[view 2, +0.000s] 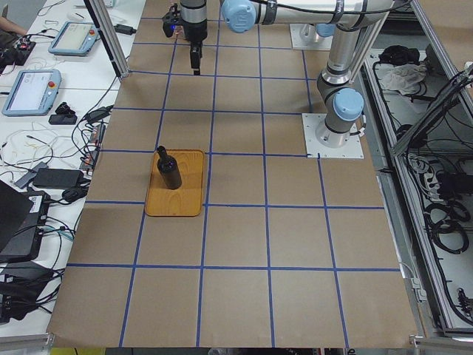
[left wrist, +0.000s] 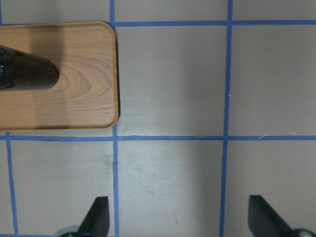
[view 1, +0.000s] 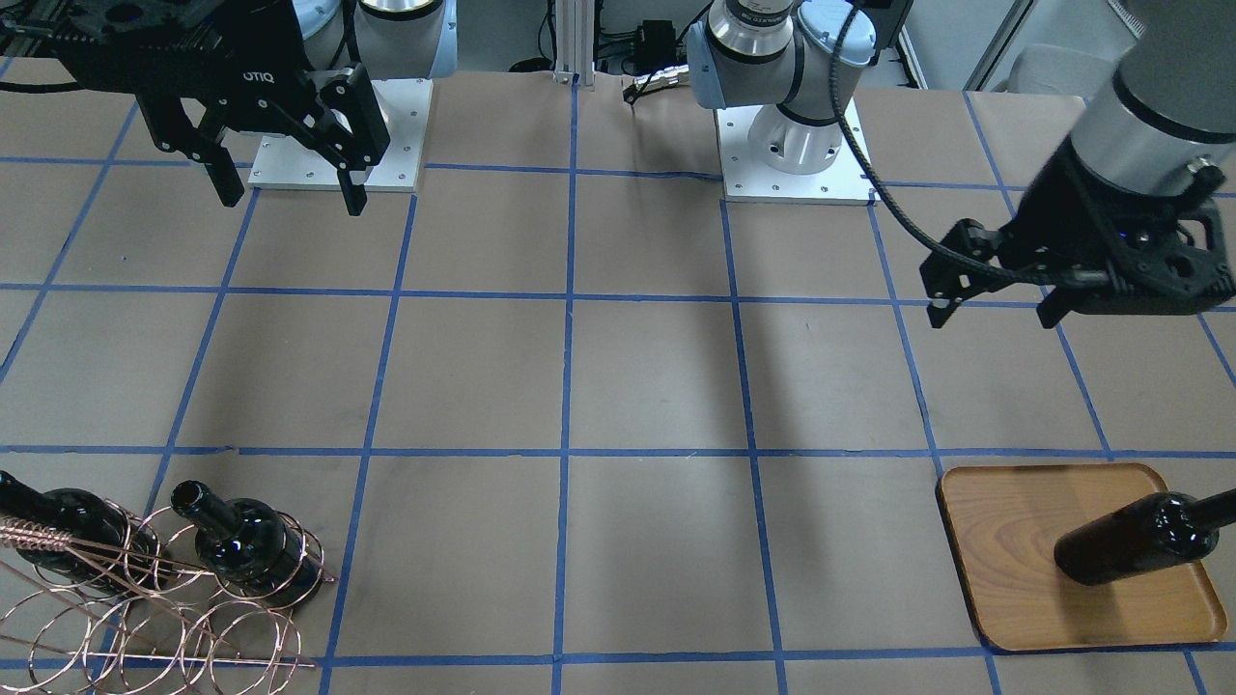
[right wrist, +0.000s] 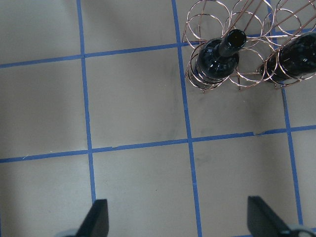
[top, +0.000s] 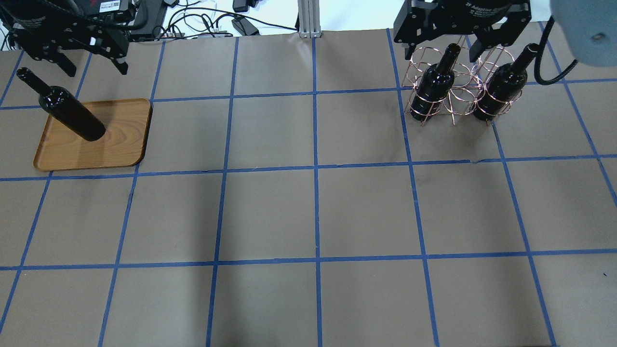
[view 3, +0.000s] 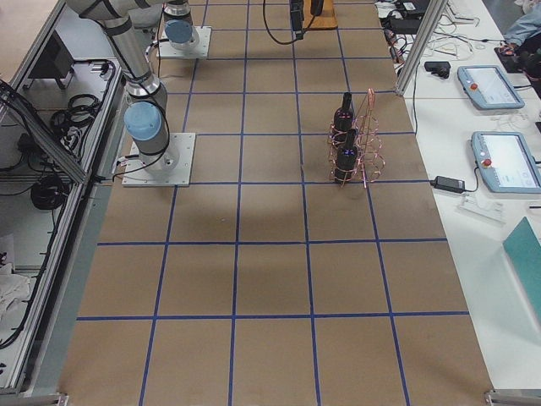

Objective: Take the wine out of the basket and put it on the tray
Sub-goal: 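Open the left gripper and lift it away from the bottle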

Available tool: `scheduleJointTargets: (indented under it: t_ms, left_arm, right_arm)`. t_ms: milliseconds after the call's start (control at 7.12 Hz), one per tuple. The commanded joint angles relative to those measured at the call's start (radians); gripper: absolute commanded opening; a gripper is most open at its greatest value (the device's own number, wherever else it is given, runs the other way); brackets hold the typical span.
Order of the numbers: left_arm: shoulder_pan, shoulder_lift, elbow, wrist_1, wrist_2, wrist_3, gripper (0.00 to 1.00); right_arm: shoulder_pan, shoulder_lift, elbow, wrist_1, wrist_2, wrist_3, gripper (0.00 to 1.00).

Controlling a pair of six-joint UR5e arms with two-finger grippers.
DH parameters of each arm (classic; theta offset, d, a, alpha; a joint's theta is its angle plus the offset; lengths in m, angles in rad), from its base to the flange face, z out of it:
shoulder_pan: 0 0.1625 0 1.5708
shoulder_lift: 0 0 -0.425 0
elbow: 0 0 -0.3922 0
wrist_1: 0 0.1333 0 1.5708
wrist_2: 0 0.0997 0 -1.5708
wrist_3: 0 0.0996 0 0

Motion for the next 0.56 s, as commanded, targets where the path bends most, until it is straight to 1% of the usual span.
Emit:
scheduleJointTargets:
  t_ms: [0,421]
  left_arm:
    - [-0.095,0.062,-0.052,0.021,-0.015,-0.116,1.00]
    - [-0.108,0.114,-0.115,0.020,-0.007,-0.121,1.00]
  right_arm:
    - [0.000,0.000,0.000,0.000,0.000,0.000,1.00]
    - [0.000,0.000,0.000,0.000,0.000,0.000,1.00]
